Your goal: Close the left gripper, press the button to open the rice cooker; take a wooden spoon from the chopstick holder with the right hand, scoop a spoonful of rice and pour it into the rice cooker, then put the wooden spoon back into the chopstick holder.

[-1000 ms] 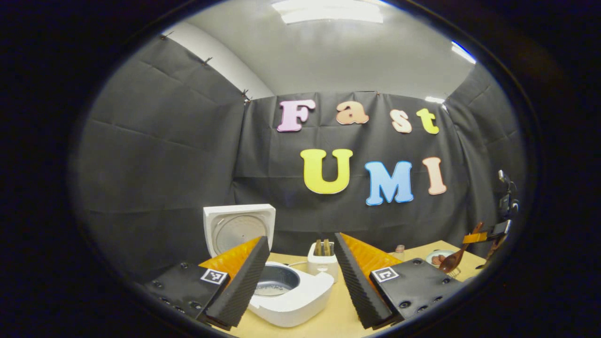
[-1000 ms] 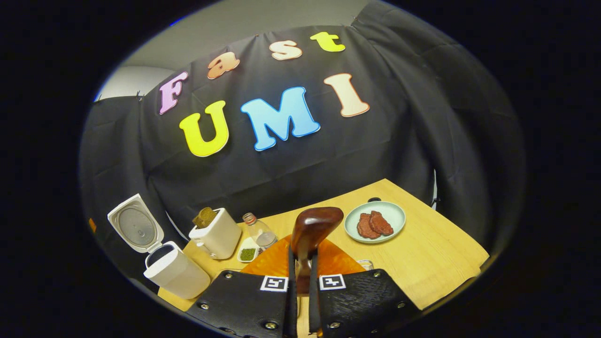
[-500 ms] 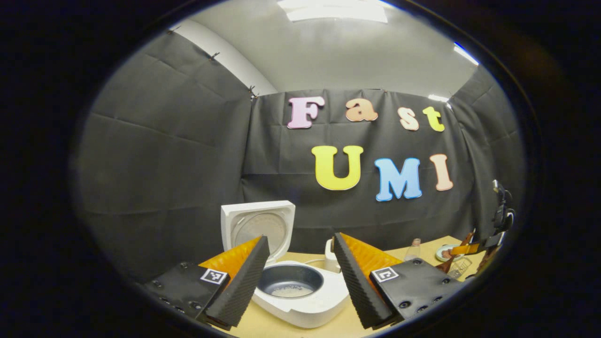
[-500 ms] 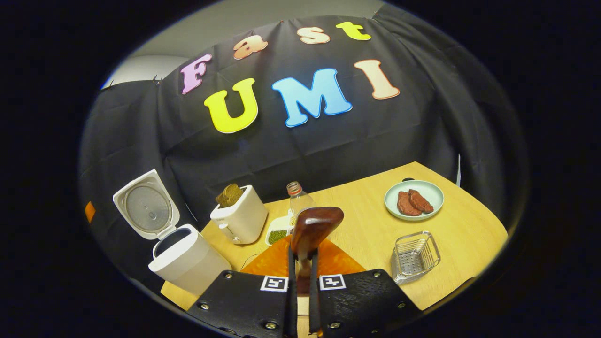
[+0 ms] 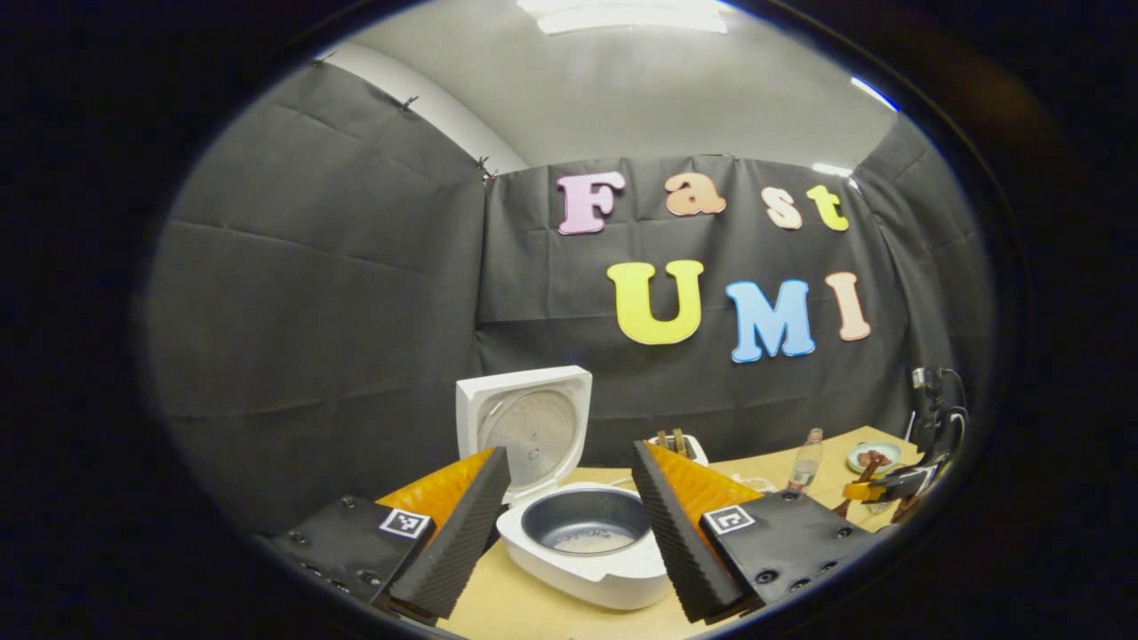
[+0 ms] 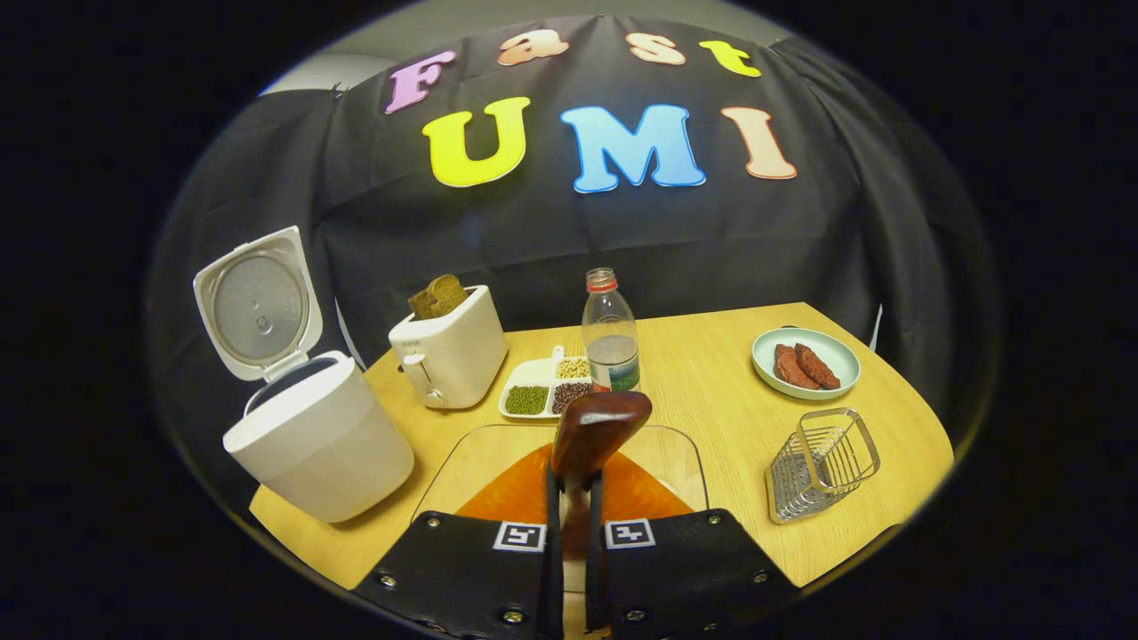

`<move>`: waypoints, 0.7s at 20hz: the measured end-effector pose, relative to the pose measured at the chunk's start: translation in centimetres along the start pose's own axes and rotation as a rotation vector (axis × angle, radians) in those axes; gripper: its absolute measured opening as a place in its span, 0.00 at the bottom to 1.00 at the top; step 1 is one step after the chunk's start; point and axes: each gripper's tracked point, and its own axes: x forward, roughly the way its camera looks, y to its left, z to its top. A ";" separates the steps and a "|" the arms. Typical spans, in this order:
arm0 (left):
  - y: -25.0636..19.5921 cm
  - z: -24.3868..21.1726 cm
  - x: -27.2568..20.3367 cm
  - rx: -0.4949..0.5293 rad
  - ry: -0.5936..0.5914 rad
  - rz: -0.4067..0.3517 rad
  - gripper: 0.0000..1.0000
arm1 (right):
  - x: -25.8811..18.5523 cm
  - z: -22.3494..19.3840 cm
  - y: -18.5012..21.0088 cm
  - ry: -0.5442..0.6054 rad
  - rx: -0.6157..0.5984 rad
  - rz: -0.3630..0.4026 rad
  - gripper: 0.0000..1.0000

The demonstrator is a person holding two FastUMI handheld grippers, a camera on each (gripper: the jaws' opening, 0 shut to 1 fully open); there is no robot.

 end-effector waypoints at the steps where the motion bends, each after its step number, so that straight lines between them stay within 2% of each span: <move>1: 0.3 -0.1 -0.1 0.000 0.003 0.002 0.96 | 0.0 0.0 0.6 -0.004 -0.020 0.006 0.10; 3: 0.5 0.1 -0.3 -0.001 0.004 0.006 0.96 | 0.1 -0.7 2.2 0.003 -0.025 0.039 0.10; 7: 0.4 0.2 -0.7 -0.008 -0.007 0.001 0.96 | -0.2 -1.1 5.0 0.036 0.080 0.128 0.10; 9: 0.3 0.3 -0.8 -0.008 -0.005 -0.001 0.96 | -0.3 -1.0 5.0 0.051 0.169 0.155 0.10; 14: -0.1 0.6 -1.5 -0.008 -0.010 0.001 0.94 | 0.2 -1.2 2.6 0.109 0.487 0.173 0.10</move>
